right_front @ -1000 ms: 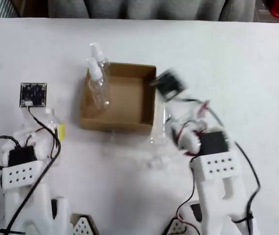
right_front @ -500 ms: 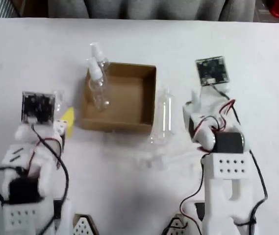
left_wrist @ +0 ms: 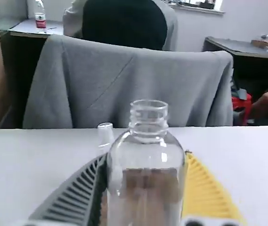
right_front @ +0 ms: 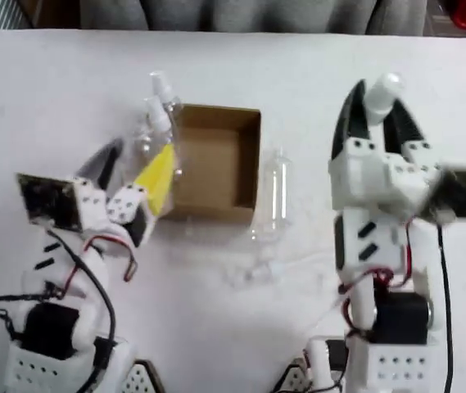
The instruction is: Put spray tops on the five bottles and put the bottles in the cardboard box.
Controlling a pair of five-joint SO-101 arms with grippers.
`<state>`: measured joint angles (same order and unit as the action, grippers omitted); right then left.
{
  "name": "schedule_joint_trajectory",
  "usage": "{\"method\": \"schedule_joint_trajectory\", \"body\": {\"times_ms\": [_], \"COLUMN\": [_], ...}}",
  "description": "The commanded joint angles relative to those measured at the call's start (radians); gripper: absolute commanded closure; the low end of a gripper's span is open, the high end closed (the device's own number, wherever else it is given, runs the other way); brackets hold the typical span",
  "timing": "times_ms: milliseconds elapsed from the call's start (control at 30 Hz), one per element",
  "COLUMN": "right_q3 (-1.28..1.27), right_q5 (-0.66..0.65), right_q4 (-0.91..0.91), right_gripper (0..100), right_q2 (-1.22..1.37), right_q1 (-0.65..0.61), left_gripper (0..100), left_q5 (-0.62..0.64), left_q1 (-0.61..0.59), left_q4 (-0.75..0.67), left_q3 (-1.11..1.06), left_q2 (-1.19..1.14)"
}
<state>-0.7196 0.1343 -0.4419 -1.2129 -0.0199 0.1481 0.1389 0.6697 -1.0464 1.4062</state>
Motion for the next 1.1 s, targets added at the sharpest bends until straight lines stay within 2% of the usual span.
{"method": "schedule_joint_trajectory", "body": {"times_ms": [0, 133, 233, 367, 500, 733, 867, 1067], "right_q3": [0.068, 0.069, 0.094, 0.176, 0.215, 0.245, 0.252, 0.252], "right_q5": [0.064, 0.133, 0.135, 0.118, 0.035, 0.038, 0.035, 0.031], "right_q4": [0.131, 0.272, 0.355, 0.357, 0.357, 0.314, 0.315, 0.312], "right_gripper": [98.3, 98.3, 98.3, 98.3, 98.3, 98.3, 98.3, 98.3], "right_q2": [-0.062, -0.101, -0.113, -0.071, 0.008, 0.11, 0.16, 0.216], "right_q1": [0.007, -0.076, -0.194, -0.364, -0.455, -0.619, -0.668, -0.702], "left_gripper": [95, 95, 95, 95, 95, 95, 98, 98], "left_q5": [-0.046, -0.084, -0.133, -0.153, -0.149, -0.149, -0.15, -0.15], "left_q1": [0.105, 0.18, 0.196, 0.194, 0.193, 0.194, 0.186, 0.18], "left_q4": [-0.048, -0.052, -0.054, -0.048, 0.009, 0.038, 0.035, -0.008], "left_q3": [0.044, -0.015, -0.044, -0.101, -0.117, -0.155, -0.17, -0.239], "left_q2": [-0.028, -0.025, -0.018, 0.096, 0.257, 0.321, 0.323, 0.325]}}
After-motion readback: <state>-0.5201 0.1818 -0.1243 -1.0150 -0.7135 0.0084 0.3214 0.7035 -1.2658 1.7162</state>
